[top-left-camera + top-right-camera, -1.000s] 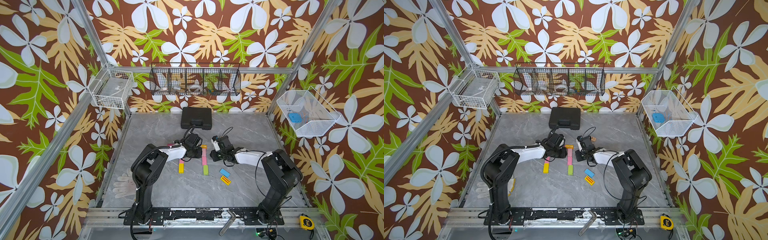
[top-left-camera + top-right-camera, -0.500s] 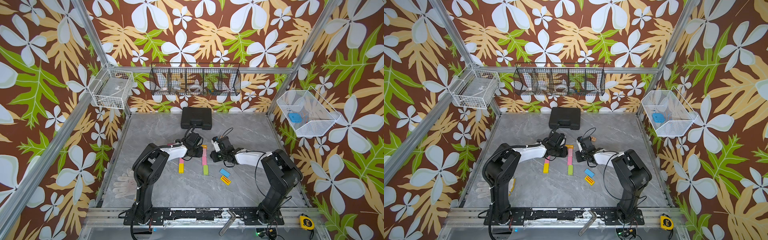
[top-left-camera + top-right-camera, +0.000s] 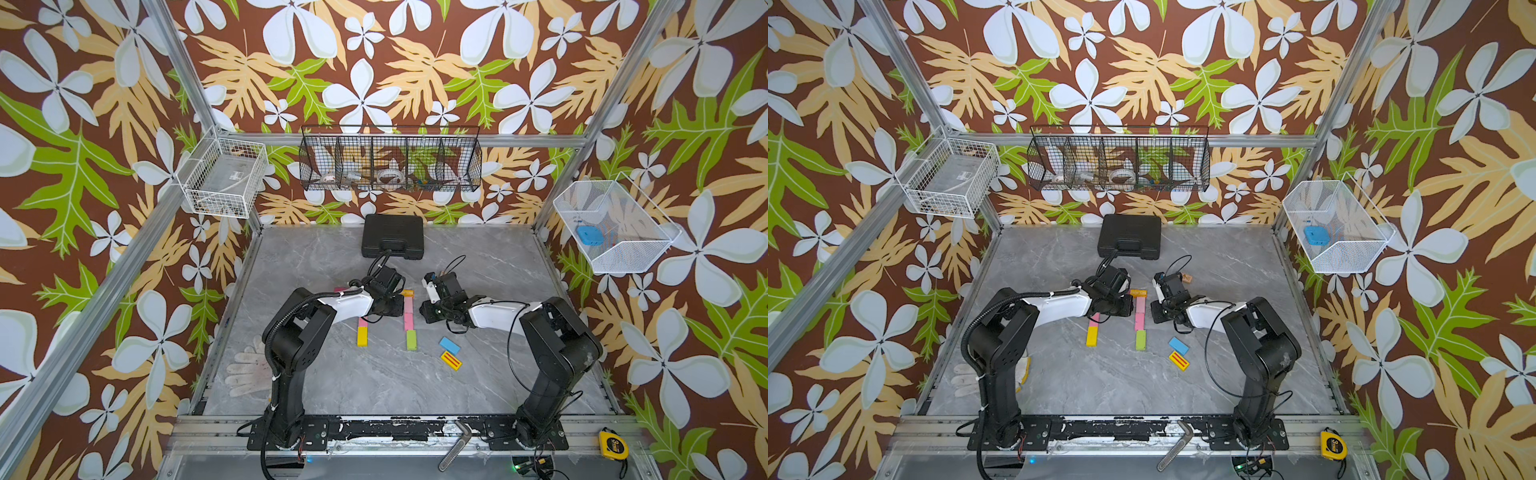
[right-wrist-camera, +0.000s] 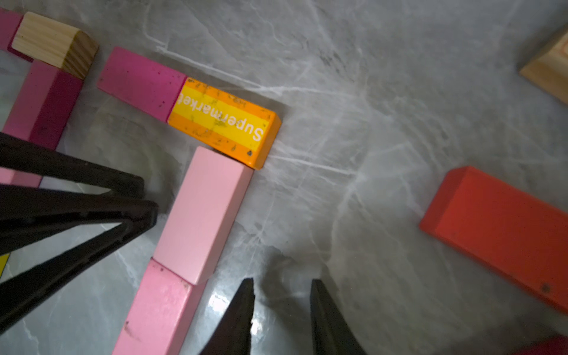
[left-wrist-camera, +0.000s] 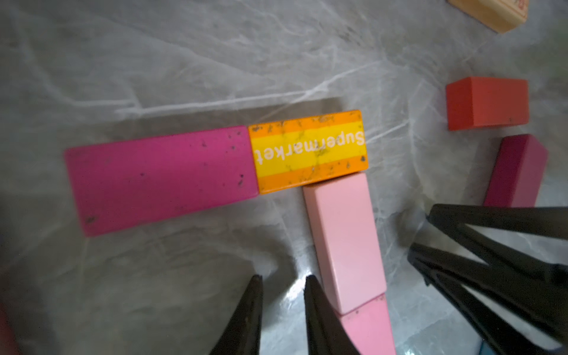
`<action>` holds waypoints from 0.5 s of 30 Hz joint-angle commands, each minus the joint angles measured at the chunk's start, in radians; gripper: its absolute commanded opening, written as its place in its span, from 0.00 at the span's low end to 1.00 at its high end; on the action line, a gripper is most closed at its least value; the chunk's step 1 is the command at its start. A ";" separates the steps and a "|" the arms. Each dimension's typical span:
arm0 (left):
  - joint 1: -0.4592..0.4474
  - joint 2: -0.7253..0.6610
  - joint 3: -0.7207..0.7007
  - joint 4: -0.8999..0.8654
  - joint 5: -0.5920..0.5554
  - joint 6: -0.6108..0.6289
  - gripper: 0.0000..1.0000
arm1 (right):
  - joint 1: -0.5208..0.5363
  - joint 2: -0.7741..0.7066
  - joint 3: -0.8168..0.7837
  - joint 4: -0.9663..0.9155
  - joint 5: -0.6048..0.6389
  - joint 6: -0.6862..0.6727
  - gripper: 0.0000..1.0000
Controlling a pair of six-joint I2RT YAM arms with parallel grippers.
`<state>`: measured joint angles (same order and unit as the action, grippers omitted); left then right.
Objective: Assemble the number 7 with building blocks
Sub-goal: Adjust the building block at the center of the board.
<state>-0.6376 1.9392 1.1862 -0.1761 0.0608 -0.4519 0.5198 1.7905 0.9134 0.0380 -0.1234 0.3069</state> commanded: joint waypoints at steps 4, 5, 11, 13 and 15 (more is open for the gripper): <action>-0.004 -0.041 -0.024 -0.042 0.000 0.010 0.26 | 0.000 -0.002 -0.002 0.013 0.001 0.001 0.32; -0.006 -0.043 -0.028 -0.043 0.005 0.013 0.26 | 0.000 -0.004 -0.004 0.015 0.001 0.003 0.32; -0.033 -0.060 -0.035 -0.080 0.010 0.030 0.26 | 0.000 -0.024 -0.025 0.023 -0.005 -0.004 0.31; -0.040 -0.068 -0.043 -0.080 0.018 0.029 0.26 | -0.001 -0.047 -0.051 0.037 -0.017 -0.013 0.32; -0.044 -0.070 -0.047 -0.080 0.023 0.024 0.26 | -0.001 -0.070 -0.076 0.043 -0.039 -0.025 0.32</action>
<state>-0.6762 1.8778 1.1439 -0.2359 0.0723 -0.4389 0.5190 1.7432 0.8543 0.0589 -0.1345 0.3054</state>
